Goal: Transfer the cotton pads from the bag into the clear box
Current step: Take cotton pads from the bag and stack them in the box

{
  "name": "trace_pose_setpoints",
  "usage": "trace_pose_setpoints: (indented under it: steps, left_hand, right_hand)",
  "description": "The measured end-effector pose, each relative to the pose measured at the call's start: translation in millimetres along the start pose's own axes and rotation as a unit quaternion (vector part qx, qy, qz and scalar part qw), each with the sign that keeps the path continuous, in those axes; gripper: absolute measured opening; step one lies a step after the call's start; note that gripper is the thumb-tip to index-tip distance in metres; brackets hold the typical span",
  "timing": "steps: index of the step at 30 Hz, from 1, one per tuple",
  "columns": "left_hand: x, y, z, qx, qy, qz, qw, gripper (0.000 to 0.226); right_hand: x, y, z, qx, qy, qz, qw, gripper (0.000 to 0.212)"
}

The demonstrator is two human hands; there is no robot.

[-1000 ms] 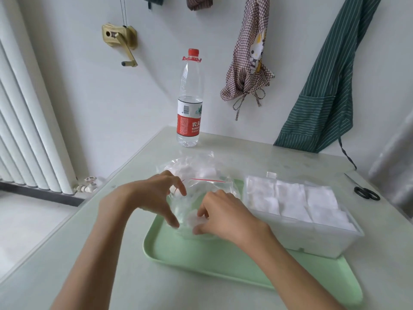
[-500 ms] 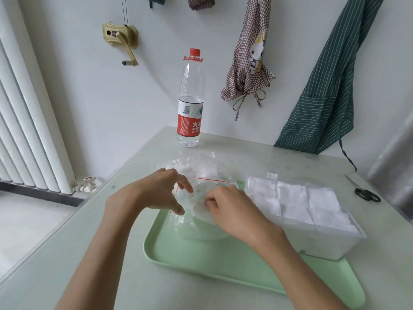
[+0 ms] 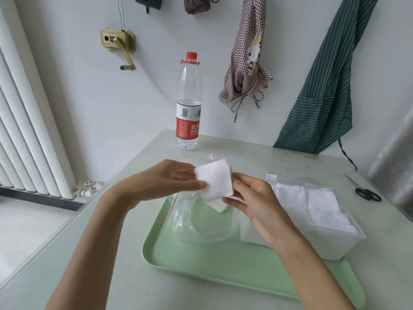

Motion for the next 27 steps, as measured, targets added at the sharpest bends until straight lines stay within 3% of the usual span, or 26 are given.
trace_pose_setpoints:
  steps: [6,11,15,19,22,27]
  left_hand:
    - [7,-9,8,0.087,0.027,0.039,0.995,0.026]
    - [19,-19,37,0.114,-0.003,0.079,0.99,0.026]
    - [29,-33,66,0.132,-0.005,0.101,0.986,0.027]
    - [60,-56,88,0.112,0.025,0.113,0.987,0.026]
    - [88,-80,104,0.086,-0.006,0.118,0.989,0.021]
    - [97,-113,122,0.056,-0.065,0.066,0.994,0.024]
  right_hand:
    - [-9,7,-7,0.061,0.056,-0.081,0.993,0.027]
    - [-11,13,-33,0.096,0.183,-0.152,0.967,0.051]
    - [-27,20,-65,0.104,0.244,-0.21,0.941,0.046]
    - [-39,22,-106,0.141,0.148,-0.161,0.966,0.044]
    - [-36,23,-138,0.217,0.089,-0.128,0.964,0.038]
    - [-21,18,-166,0.281,0.105,-0.09,0.95,0.03]
Point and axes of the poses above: each hand's wrist, its own y-axis away from the middle knuckle, its own z-axis out of the palm, x = y × z, the point moved 2 cm from there along -y, towards the middle knuckle, and after that the axes turned 7 degrees about y, right-handed, at the moved point
